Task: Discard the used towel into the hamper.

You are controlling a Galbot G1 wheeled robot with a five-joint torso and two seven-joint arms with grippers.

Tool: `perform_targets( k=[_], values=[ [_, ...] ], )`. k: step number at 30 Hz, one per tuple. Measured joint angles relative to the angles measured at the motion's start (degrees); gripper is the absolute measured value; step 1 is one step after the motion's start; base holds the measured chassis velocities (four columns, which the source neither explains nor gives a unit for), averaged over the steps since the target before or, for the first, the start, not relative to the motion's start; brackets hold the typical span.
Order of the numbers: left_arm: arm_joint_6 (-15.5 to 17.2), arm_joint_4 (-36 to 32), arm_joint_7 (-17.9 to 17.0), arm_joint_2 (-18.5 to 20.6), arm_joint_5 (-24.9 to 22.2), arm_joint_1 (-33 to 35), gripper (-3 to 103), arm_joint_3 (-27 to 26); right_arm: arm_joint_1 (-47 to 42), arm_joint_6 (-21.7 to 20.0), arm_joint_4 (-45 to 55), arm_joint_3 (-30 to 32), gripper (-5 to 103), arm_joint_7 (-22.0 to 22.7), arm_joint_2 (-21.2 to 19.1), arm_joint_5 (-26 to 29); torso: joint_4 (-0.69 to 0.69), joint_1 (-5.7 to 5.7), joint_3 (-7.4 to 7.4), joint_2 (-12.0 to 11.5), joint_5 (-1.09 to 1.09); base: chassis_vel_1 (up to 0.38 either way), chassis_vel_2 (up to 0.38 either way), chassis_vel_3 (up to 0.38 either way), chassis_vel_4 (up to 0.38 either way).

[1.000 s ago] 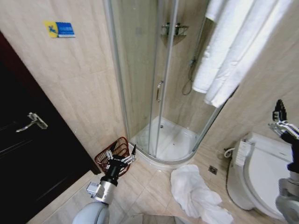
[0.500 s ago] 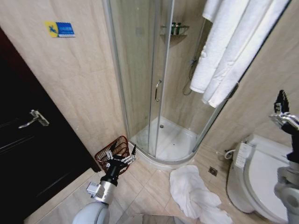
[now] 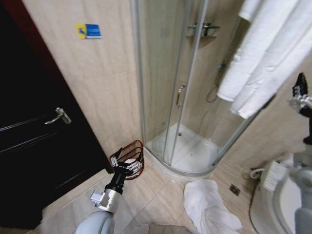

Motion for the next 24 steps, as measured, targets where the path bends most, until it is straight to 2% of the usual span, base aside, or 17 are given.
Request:
perform_targets(
  k=[8,11,12,16,24],
  values=[
    [0.0,0.0,0.0,-0.02,0.0,0.0,100,0.01,14.7,-4.75,-7.35,-5.83,100,5.12,-8.37,-1.29,0.04,0.0,0.0,0.0,-0.03,0.113,0.12,0.12,0.112],
    [0.0,0.0,0.01,-0.01,0.0,0.0,100,0.0,19.98,-7.81,-10.15,-6.71,100,7.81,-11.57,-5.72,0.0,0.01,0.0,0.0,-0.03,0.029,0.047,0.039,0.031],
    [0.0,0.0,0.01,-0.01,0.0,0.0,100,0.0,19.98,-7.81,-10.15,-6.71,100,7.81,-11.57,-5.72,0.0,0.01,0.0,0.0,-0.03,0.0,0.0,0.0,0.0],
    [0.0,0.0,0.01,-0.01,0.0,0.0,100,0.01,24.82,-10.86,-12.18,-6.72,100,9.93,-12.67,-11.78,-0.04,0.0,-0.01,0.01,-0.01,0.0,0.0,0.0,0.0],
    [0.0,0.0,0.01,-0.01,0.0,0.0,100,0.01,30.16,-11.34,-17.78,-6.75,100,10.32,-14.47,-17.68,-0.01,0.0,-0.01,0.01,-0.03,0.0,0.0,0.0,0.0]
  ],
)
